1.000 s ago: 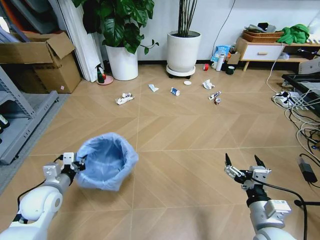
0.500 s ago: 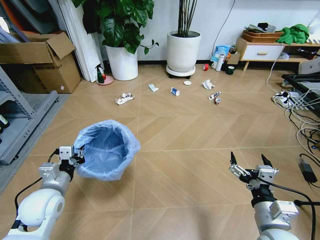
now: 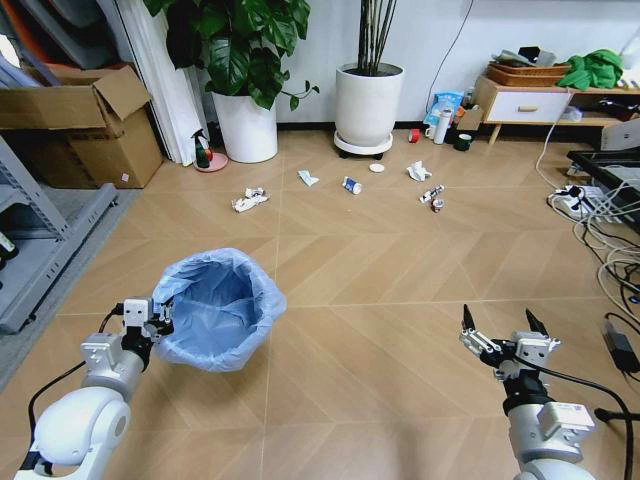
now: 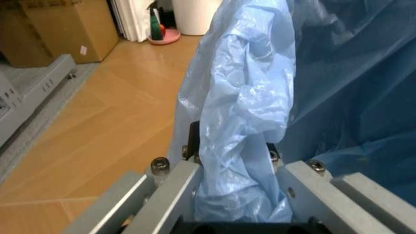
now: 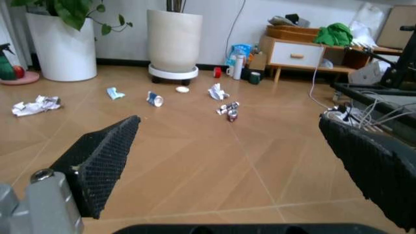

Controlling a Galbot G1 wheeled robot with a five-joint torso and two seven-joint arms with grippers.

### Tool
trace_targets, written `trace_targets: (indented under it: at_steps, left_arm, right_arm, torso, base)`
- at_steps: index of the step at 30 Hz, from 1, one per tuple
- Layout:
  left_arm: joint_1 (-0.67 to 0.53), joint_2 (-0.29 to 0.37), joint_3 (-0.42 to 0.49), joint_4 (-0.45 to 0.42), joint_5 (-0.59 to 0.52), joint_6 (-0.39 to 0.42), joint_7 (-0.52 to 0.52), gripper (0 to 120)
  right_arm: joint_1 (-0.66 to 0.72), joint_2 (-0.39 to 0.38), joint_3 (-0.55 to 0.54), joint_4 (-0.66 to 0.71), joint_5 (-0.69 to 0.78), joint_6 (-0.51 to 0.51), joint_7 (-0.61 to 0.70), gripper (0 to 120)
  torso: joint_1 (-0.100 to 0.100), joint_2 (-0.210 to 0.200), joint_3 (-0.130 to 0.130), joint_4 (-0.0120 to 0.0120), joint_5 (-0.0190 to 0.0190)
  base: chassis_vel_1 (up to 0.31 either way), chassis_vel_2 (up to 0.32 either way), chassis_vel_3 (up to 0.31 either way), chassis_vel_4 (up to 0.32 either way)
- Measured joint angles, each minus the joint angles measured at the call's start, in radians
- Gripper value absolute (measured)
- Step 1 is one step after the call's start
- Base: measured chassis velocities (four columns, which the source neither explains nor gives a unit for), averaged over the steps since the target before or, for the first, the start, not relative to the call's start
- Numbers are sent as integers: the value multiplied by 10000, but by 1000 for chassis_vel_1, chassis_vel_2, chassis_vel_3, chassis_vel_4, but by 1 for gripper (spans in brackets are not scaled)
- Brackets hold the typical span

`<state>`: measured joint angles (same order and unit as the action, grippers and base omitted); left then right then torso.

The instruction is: Pick up the trash bin and place the garbage on the floor into it.

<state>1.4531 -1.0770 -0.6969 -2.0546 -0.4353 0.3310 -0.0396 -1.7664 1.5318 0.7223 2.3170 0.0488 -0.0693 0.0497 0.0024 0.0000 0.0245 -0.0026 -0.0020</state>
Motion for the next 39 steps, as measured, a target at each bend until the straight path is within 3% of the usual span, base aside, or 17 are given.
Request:
trace_targets:
  at_steps: [39]
  left_arm:
    - [151, -125, 179, -160, 264, -14, 273, 1]
  right_arm:
    - [41, 73, -85, -58, -67, 56, -33, 100]
  torso:
    - [0, 0, -1, -1, 2]
  base:
    - [-57, 181, 62, -181]
